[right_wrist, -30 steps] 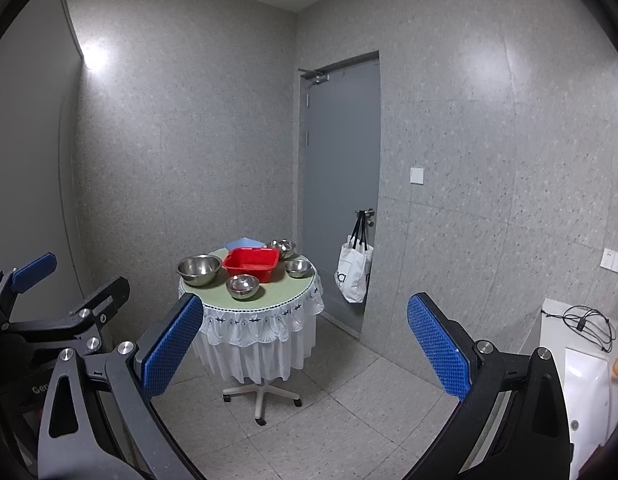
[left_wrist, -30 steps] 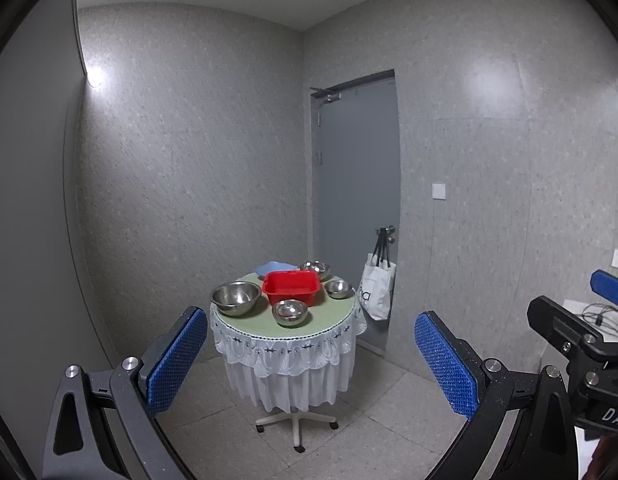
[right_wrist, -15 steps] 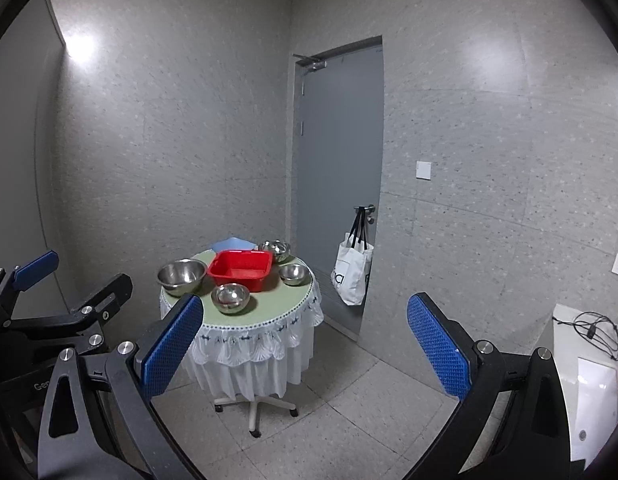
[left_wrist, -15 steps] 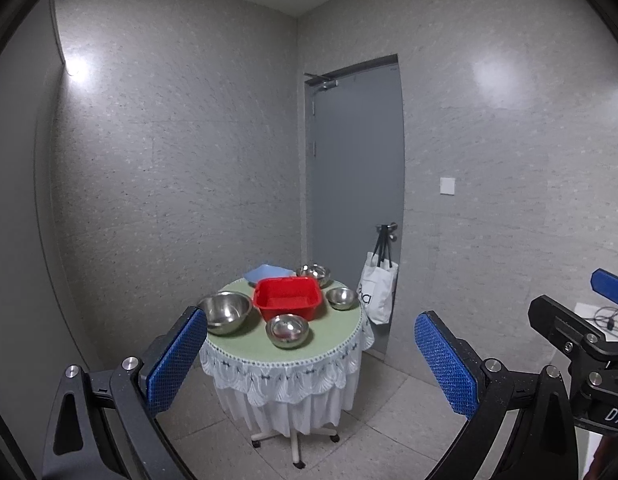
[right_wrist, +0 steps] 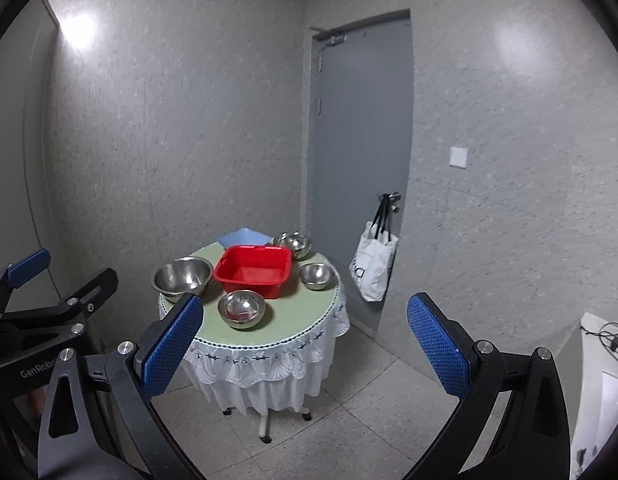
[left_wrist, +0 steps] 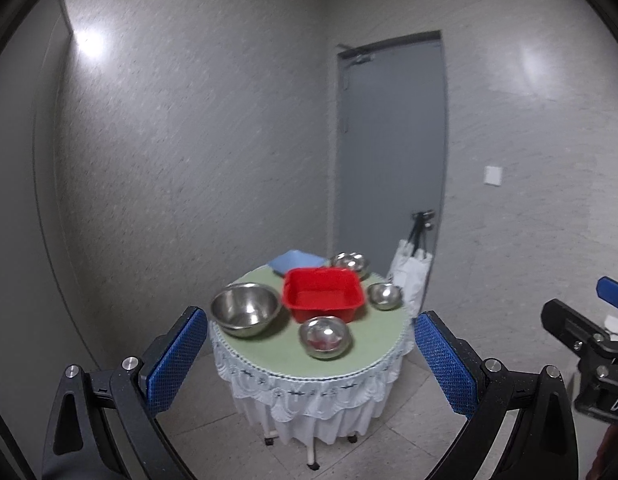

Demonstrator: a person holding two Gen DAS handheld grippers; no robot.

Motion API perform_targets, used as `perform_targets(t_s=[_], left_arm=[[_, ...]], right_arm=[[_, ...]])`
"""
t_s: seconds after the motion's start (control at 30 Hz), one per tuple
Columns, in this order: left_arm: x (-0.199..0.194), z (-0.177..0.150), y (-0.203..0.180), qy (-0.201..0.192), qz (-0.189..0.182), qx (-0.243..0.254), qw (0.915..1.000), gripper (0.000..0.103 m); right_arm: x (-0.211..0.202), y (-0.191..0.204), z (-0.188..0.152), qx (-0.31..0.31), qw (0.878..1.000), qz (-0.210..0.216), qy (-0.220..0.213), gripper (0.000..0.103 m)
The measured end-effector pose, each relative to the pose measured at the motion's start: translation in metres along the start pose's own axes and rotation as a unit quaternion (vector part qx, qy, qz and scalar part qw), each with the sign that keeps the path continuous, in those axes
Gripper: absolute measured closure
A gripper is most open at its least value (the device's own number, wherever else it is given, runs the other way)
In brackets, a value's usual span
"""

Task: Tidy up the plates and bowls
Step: 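Move both grippers to the large steel bowl and grasp its rim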

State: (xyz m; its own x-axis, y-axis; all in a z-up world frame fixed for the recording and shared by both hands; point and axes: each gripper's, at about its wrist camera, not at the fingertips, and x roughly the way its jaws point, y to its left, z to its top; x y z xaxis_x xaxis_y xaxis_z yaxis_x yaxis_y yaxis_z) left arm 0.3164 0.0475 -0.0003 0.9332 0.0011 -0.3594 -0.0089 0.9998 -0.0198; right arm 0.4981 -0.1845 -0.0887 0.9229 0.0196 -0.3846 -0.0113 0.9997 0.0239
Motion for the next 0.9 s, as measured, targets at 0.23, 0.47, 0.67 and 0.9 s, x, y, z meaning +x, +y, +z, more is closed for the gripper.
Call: perform_targets(t_s=[0.23, 0.47, 0.67, 0.9], left_arm=[[0.094, 0.011, 0.007, 0.048, 0.052, -0.024, 0.9972, 0.001], [0.191, 0.042, -0.011, 0.055, 0.094, -0.033, 0.9935, 0.001], [0.301, 0.086, -0.029, 0.071, 0.102, -0.037, 0.9916, 0.001], [0.411, 0.106, -0.007, 0.125, 0.135, -0.054, 0.9815, 0.001]], right_arm=[[0.092, 0.014, 0.008, -0.009, 0.999, 0.041, 0.033, 0.0], [0.2, 0.017, 0.029, -0.015, 0.995, 0.083, 0.046, 0.0], [0.296, 0.001, 0.067, -0.017, 0.993, 0.098, 0.061, 0.0], [0.393, 0.02, 0.082, -0.027, 0.982, 0.154, 0.106, 0.0]])
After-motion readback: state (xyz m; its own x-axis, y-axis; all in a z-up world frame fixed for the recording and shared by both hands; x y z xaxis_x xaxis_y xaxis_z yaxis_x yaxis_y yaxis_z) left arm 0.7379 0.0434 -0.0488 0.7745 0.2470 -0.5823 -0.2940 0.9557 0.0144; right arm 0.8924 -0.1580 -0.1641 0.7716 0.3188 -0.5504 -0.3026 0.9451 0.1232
